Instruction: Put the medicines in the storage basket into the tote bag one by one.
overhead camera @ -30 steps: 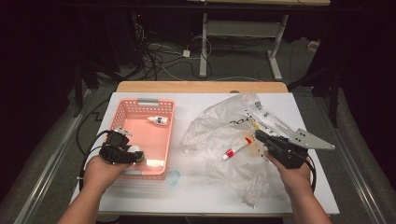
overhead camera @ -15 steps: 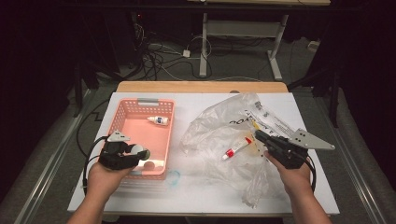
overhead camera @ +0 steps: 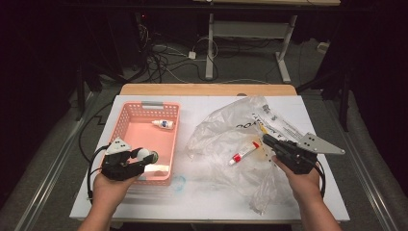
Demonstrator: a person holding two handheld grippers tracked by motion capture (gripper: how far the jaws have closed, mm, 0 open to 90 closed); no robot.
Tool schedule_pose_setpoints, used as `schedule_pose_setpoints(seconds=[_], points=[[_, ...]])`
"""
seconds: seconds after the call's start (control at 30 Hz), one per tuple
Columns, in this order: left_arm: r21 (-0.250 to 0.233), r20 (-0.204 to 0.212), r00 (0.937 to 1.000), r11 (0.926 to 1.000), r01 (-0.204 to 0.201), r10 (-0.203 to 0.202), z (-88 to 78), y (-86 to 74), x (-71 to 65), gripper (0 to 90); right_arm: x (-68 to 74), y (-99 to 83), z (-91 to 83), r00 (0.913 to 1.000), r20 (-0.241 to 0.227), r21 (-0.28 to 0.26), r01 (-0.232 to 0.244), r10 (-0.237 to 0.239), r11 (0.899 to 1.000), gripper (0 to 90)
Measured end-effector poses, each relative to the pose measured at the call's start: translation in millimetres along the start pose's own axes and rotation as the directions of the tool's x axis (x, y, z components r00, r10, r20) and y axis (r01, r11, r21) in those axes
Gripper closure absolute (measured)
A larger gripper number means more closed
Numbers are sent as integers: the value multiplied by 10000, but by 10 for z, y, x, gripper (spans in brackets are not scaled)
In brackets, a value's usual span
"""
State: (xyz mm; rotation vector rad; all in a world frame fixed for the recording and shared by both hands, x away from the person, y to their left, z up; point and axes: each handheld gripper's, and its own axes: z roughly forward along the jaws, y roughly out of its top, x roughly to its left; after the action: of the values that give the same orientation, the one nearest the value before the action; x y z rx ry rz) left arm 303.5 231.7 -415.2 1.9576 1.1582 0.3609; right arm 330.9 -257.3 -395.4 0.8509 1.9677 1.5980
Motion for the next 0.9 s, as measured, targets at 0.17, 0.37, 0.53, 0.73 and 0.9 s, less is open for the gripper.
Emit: schedule_pose_setpoints(seconds=[0.17, 0.37, 0.53, 0.73, 0.9], points=[[-356, 128, 9999, 9994, -7, 12, -17, 5, -55, 491, -2, 1, 2, 10000, -11, -24, 58, -58, 10000, 900], [-668, 277, 9995, 9977, -102, 121, -29, 37, -127, 491, 2, 1, 2, 10000, -19, -13, 33, -33, 10000, 900], [-928, 401, 9990, 9955, -180, 218, -33, 75, -203, 491, 0, 6, 2, 9999, -31, -57, 96, -96, 9999, 900], [-1129, 565, 9978, 9932, -270, 336, -27, 123, -285, 491, 2, 8, 2, 9999, -44, -58, 98, -98, 9999, 900], [-1267, 718, 9963, 9912, -385, 479, -17, 154, -368, 491, 1, 9, 2, 9999, -41, -66, 101, -101, 9999, 900]])
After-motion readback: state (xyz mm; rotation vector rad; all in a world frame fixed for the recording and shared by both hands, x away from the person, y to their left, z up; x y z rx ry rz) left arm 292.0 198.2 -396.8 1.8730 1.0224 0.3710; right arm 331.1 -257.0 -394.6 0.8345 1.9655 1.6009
